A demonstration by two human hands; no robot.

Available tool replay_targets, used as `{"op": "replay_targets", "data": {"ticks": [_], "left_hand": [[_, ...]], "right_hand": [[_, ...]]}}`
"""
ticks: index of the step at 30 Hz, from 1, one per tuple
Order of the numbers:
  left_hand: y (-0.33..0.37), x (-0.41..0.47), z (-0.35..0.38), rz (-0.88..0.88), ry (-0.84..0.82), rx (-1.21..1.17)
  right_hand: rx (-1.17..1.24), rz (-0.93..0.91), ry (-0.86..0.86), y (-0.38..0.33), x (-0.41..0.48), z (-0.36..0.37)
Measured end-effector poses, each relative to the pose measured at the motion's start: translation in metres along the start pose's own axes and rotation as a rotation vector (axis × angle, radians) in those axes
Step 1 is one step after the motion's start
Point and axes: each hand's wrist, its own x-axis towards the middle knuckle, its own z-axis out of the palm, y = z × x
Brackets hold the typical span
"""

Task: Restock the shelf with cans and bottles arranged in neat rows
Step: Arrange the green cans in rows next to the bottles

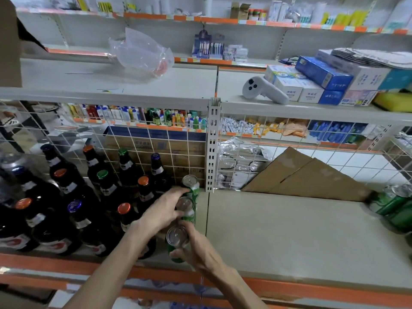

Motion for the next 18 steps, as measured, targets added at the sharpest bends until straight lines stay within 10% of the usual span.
{"op": "replay_targets", "data": {"ticks": [18], "left_hand": [[0.023,0.037,-0.008,-0.019,-0.157,0.384]], "right_hand": [[-0.075,0.126,0.37,0.068,-0.063,-0.093]]}}
